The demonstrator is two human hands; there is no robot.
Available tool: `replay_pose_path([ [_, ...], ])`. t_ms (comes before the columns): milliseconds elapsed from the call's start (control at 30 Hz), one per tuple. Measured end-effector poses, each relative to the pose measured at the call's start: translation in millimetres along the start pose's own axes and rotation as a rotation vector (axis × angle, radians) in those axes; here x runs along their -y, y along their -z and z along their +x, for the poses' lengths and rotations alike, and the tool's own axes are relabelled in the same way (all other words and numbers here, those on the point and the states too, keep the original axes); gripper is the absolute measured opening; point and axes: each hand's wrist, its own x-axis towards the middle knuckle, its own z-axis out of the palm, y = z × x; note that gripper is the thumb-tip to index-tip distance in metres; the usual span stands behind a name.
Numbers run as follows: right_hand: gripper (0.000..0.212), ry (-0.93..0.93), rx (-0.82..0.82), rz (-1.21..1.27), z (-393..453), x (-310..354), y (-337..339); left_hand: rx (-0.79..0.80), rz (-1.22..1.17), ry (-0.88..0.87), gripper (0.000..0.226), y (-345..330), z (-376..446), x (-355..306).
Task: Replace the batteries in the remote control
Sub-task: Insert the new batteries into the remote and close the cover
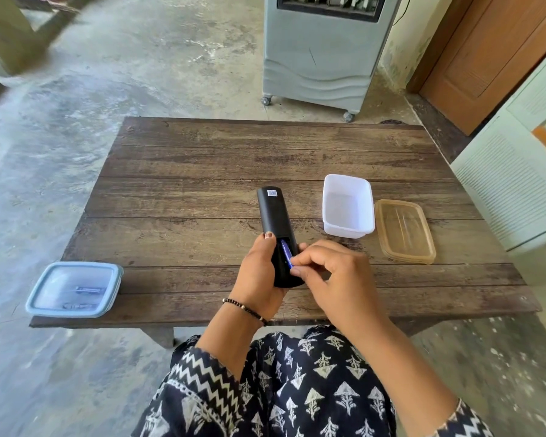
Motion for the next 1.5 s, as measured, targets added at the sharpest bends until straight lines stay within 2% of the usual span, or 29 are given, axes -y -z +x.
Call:
replay_pose_path([
  [233, 0.008, 0.016, -0.045, -0.104, -1, -3, -7, -0.031, 0.049, -0.041, 0.024, -1, 2, 7],
  [667, 0.009, -0.060, -0.053, -0.097, 4, -4, -15, -0.055, 0.037, -0.078, 0.023, -3, 6, 10],
  [867, 0.012, -0.225, -0.081, 0.060, 6, -3, -8, -0.027, 0.074, -0.114, 0.020, -6, 6, 7],
  [1067, 0.011, -0.131, -0.105, -0.062, 2, -2, -15, -0.038, 0.052, -0.095, 0.018, -5, 6, 9],
  [1367, 0.011, -0.076, -0.122, -0.117, 0, -3, -20, -0.009, 0.071, -0.106, 0.020, -3, 7, 9],
  [1500, 0.023, 0.004, -0.070, -0.120, -3, -4, -16, 0.053, 0.050, -0.096, 0.020, -3, 5, 0],
])
